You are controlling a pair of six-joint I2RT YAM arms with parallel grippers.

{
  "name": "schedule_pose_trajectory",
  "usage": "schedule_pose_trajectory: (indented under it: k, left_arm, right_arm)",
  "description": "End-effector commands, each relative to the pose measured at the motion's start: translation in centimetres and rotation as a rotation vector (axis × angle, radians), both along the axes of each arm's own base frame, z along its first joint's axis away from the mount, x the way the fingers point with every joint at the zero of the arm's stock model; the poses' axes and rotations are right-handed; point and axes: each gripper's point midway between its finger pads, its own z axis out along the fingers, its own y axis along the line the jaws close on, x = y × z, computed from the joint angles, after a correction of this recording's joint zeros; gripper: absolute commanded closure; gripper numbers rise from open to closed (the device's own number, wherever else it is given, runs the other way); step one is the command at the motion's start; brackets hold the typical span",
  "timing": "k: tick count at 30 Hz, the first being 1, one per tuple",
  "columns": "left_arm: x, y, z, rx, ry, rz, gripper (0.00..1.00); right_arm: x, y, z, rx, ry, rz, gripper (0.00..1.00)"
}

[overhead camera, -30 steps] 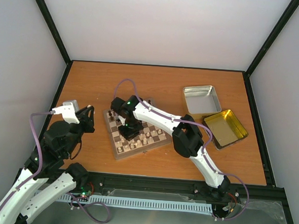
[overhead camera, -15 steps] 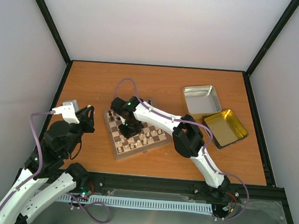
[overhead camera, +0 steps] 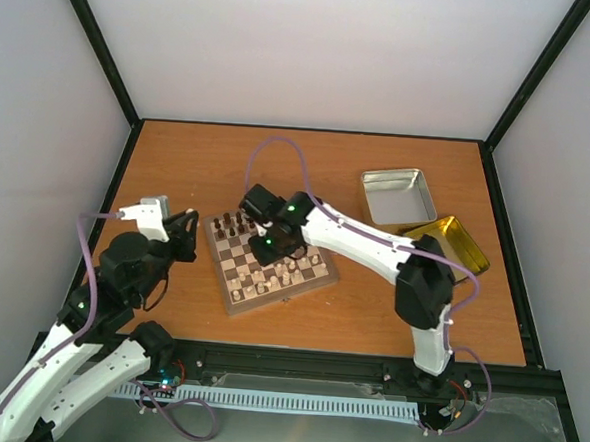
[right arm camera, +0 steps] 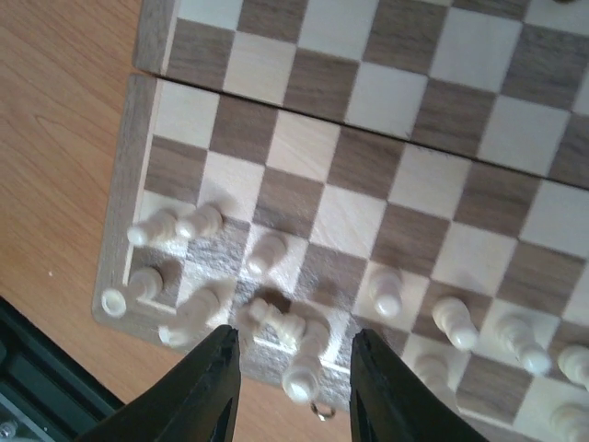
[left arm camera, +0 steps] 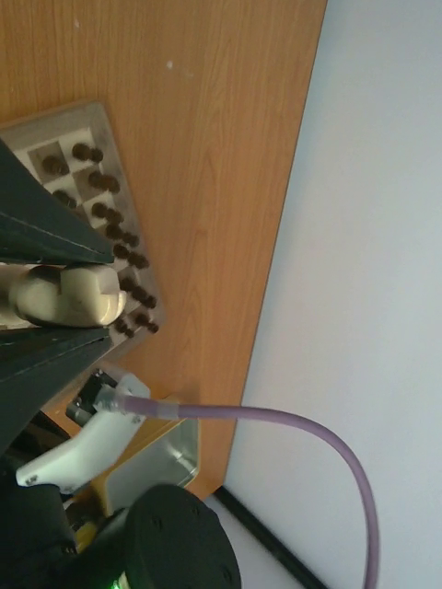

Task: Set up the chess pieces on the board
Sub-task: Place the chess piece on the chessboard.

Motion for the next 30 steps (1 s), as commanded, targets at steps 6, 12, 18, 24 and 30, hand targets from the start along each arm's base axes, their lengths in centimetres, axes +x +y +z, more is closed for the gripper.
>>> schedule_pose_trajectory:
  k: [6,12,18,24,30]
  left_arm:
    - [0.9,-8.0,-0.3,-0.148,0.047,-0.339,0.82]
    - [1.8,-11.3,1.7,-0.398,0.125,-0.423,0.82]
    - [2.7,-13.1,1.2,-0.553,0.21,-0.444,0.82]
    - [3.4,-13.0,1.1,-0.617,0.221,-0.403,0.82]
    - [3.5,-13.2,0.4,-0.629,0.251,-0.402,0.82]
  right_arm:
    - [0.8,-1.7,6.4,0.407,-0.241,-0.045,0.62]
    - [-0.5,-2.3,14.3,0.799,-0.513,0.041,0.42]
    - [-0.4,-1.7,17.6,0.899,-0.59,0.069,0.39]
    - [0.3,-0.8,17.5,0.9,-0.595,0.065,0.41]
    - [0.8,-0.3,18.1,0.919,-0.617,0.061,0.53]
